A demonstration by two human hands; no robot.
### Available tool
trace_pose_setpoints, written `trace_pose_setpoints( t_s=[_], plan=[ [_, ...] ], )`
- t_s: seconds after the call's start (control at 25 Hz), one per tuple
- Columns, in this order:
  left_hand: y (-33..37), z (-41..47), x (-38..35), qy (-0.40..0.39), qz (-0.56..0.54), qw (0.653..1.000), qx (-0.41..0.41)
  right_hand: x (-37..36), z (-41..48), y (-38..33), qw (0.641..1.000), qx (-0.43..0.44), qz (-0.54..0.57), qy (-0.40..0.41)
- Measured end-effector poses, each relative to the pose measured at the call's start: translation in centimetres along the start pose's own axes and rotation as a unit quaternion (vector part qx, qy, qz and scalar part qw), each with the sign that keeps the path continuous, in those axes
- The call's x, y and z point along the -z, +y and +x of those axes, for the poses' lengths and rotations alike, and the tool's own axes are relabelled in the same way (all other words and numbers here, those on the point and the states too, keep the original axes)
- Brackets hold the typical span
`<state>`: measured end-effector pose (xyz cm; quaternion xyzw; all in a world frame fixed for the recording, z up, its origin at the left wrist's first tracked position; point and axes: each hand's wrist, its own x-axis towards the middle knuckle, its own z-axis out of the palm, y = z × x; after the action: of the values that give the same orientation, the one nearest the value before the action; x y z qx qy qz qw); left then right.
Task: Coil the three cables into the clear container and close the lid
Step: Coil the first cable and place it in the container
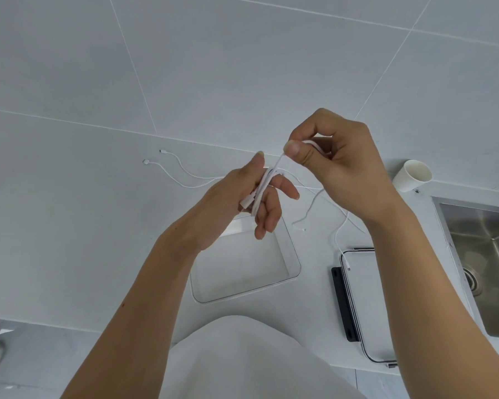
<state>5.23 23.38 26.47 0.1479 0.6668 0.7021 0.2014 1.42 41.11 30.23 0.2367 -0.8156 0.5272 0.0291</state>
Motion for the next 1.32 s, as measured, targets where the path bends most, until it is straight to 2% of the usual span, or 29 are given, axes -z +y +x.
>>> trace_pose_setpoints(
  t_s=[0.32, 0.52, 0.72, 1.08, 1.32],
  plan=[
    [0.4, -0.3, -0.8, -0.021, -0.044, 0.996, -0.072, -0.4, 0.7, 0.9, 1.0, 0.005, 0.01, 0.007],
    [0.4, -0.3, -1.1, 0.003, -0.11, 0.987, -0.119, -1.6, 0.3, 2.3, 1.0, -0.001, 0.021, 0.005],
    [0.4, 0.1, -0.6, 0.063, -0.152, 0.973, -0.163, -2.8, -0.5, 3.6, 1.0, -0.014, 0.023, -0.014],
    [0.4, 0.1, 0.6, 0.152, -0.201, 0.949, -0.189, -4.2, -2.5, 3.8, 0.996, -0.044, -0.036, -0.075],
    [0.2, 0.3, 1.4, 0.212, -0.176, 0.948, -0.156, -3.9, -3.5, 2.6, 0.993, -0.035, -0.061, -0.093]
  ],
)
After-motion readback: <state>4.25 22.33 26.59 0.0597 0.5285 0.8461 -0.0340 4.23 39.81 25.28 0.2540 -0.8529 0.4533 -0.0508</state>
